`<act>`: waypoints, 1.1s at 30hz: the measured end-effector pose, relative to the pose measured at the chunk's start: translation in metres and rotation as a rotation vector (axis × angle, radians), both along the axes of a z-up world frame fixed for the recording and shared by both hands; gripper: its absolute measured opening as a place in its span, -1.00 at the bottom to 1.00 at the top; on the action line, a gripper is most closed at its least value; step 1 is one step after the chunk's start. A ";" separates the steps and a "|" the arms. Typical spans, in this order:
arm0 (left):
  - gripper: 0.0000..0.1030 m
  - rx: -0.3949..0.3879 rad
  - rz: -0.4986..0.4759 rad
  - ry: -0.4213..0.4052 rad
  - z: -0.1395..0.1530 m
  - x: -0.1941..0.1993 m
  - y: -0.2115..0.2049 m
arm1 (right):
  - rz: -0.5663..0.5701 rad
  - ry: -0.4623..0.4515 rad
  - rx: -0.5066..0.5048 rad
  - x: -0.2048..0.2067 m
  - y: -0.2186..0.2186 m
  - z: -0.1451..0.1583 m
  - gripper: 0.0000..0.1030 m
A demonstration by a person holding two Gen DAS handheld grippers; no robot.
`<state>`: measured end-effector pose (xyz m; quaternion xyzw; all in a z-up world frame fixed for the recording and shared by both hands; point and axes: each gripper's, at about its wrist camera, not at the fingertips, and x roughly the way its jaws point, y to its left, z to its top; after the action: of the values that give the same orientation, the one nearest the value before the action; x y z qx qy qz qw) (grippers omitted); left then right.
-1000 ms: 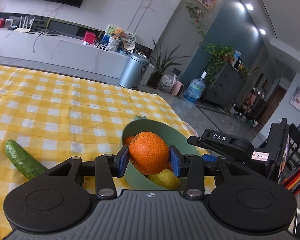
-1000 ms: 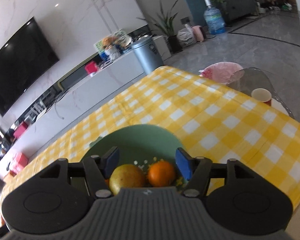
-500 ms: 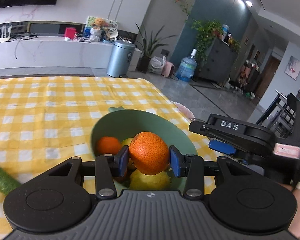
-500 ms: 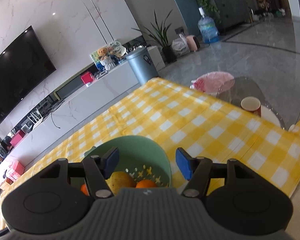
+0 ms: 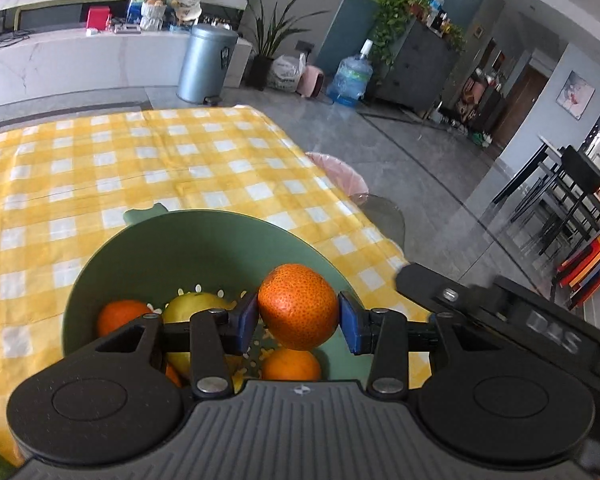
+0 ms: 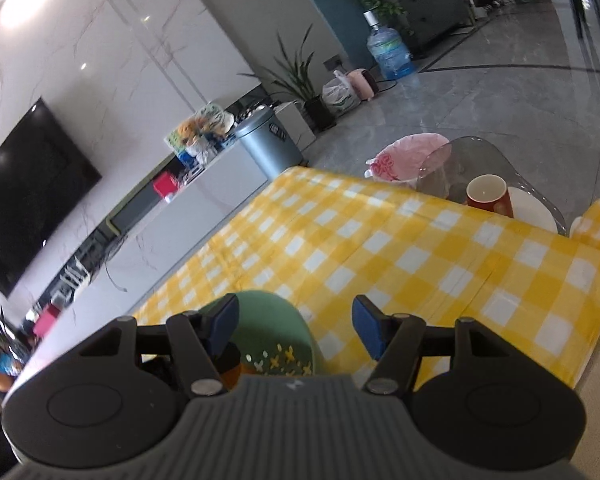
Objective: Organize fruits
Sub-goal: 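Carry both mandarins over the green colander and open both tools to release them, then move both open tools back toward the longans beside the cucumber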
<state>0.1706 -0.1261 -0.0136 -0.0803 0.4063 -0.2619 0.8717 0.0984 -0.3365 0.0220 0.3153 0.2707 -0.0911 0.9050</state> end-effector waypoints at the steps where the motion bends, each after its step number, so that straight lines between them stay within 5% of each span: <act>1: -0.06 0.014 -0.006 0.023 -0.001 0.004 -0.003 | -0.003 -0.002 0.002 -0.001 -0.001 0.000 0.19; 9: -0.06 0.095 -0.018 0.166 -0.021 0.032 -0.024 | -0.003 0.000 0.005 0.000 -0.002 0.001 0.18; 20: 0.38 0.130 -0.029 0.083 -0.012 0.025 -0.028 | -0.022 -0.001 0.015 -0.003 -0.005 0.001 0.18; 33: 0.55 0.003 0.024 -0.024 0.033 -0.033 0.039 | 0.010 -0.010 0.013 -0.002 0.004 0.005 0.19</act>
<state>0.1371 -0.0866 0.0192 -0.0810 0.3952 -0.2516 0.8797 0.0966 -0.3322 0.0267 0.3203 0.2683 -0.0830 0.9047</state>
